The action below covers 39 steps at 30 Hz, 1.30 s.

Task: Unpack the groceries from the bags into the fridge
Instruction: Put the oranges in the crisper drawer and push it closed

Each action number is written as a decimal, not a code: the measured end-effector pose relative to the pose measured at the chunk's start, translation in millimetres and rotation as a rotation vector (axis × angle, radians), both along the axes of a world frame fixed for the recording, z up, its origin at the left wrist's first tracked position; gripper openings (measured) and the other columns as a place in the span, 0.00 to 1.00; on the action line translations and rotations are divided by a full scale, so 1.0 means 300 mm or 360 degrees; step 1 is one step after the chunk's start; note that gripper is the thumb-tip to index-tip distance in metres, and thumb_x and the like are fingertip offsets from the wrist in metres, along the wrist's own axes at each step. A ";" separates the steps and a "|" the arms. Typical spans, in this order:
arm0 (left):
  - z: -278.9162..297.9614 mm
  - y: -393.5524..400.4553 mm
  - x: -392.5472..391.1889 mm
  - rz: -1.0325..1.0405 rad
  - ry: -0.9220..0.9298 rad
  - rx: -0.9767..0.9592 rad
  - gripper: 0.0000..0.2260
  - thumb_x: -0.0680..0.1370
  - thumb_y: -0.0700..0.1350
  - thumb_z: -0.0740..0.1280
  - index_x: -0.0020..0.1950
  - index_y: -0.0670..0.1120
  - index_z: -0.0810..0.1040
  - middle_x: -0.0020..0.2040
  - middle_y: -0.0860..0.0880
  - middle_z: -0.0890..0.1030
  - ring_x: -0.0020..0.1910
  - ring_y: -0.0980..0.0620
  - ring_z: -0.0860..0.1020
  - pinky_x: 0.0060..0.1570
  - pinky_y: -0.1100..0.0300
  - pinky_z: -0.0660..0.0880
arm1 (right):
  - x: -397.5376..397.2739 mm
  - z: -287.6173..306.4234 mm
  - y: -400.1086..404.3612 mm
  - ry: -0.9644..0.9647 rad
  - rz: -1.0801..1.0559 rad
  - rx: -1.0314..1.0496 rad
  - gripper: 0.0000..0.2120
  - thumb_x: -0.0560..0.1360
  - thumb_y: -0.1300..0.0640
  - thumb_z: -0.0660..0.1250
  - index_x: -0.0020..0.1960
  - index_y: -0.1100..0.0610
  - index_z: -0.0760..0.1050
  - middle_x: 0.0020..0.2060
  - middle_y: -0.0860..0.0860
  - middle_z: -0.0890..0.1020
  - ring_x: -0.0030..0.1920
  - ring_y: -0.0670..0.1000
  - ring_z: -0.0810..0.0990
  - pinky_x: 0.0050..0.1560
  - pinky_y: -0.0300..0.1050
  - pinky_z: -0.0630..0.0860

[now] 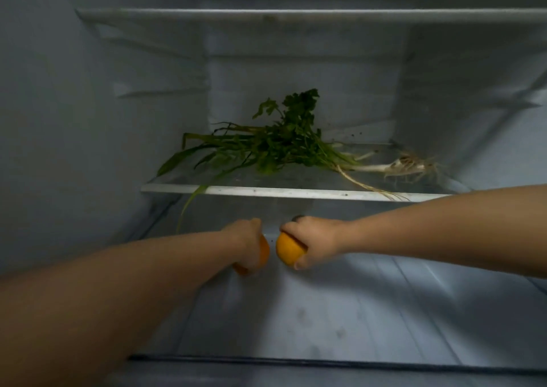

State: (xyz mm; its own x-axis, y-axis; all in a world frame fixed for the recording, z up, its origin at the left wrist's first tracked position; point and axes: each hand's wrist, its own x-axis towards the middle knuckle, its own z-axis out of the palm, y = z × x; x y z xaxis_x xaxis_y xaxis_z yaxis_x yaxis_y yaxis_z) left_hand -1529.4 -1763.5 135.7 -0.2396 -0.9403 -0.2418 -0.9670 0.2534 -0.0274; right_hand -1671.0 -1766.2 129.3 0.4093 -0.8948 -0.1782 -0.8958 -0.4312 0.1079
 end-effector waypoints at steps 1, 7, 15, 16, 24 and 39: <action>-0.013 -0.007 0.014 0.0026 0.0060 -0.0001 0.30 0.75 0.45 0.69 0.72 0.42 0.60 0.70 0.42 0.68 0.68 0.44 0.70 0.63 0.56 0.70 | 0.009 -0.008 -0.004 0.0001 0.0007 0.0008 0.28 0.71 0.51 0.69 0.66 0.60 0.65 0.62 0.60 0.72 0.60 0.59 0.74 0.55 0.49 0.74; -0.016 -0.011 0.033 0.0067 0.0041 -0.0046 0.24 0.79 0.46 0.63 0.72 0.40 0.62 0.70 0.39 0.68 0.69 0.42 0.69 0.65 0.56 0.68 | 0.012 -0.012 -0.016 0.0108 0.0009 0.0096 0.31 0.73 0.51 0.67 0.71 0.59 0.59 0.66 0.61 0.69 0.64 0.60 0.72 0.61 0.52 0.74; 0.107 0.025 -0.005 -0.0023 -0.0273 0.0010 0.21 0.78 0.47 0.63 0.69 0.40 0.71 0.68 0.41 0.74 0.66 0.43 0.73 0.64 0.54 0.70 | 0.062 0.068 0.056 0.0380 0.0213 -0.0036 0.28 0.74 0.52 0.64 0.70 0.62 0.62 0.66 0.63 0.68 0.64 0.63 0.71 0.61 0.49 0.72; 0.136 0.033 -0.001 -0.0035 -0.0322 0.0043 0.19 0.79 0.47 0.62 0.68 0.40 0.72 0.67 0.40 0.74 0.65 0.42 0.74 0.64 0.53 0.70 | 0.074 0.094 0.072 0.0440 0.0271 -0.0042 0.27 0.75 0.53 0.64 0.70 0.62 0.62 0.67 0.63 0.67 0.65 0.63 0.70 0.62 0.50 0.71; 0.363 0.351 0.150 0.0053 -0.0317 -0.0383 0.16 0.80 0.42 0.58 0.67 0.40 0.72 0.66 0.41 0.74 0.64 0.43 0.74 0.62 0.55 0.71 | 0.212 0.359 0.374 0.0725 0.0424 -0.0337 0.20 0.77 0.54 0.61 0.68 0.59 0.68 0.63 0.58 0.76 0.61 0.58 0.74 0.55 0.45 0.71; 0.008 1.509 0.696 0.0461 0.0137 -0.1198 0.13 0.77 0.42 0.61 0.60 0.42 0.76 0.60 0.41 0.76 0.61 0.40 0.72 0.53 0.51 0.72 | 0.696 0.084 1.262 -0.0914 0.0502 -0.1181 0.15 0.73 0.55 0.60 0.52 0.64 0.78 0.51 0.62 0.79 0.52 0.62 0.78 0.48 0.51 0.74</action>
State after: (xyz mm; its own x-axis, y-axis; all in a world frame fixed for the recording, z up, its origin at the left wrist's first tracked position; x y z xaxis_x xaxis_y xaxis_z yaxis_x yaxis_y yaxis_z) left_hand -1320.7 -1310.7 138.3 0.0493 -0.8712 0.4884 -0.9979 -0.0640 -0.0133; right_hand -1462.2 -1387.6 154.5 0.4966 -0.5347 0.6837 -0.7524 -0.6579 0.0321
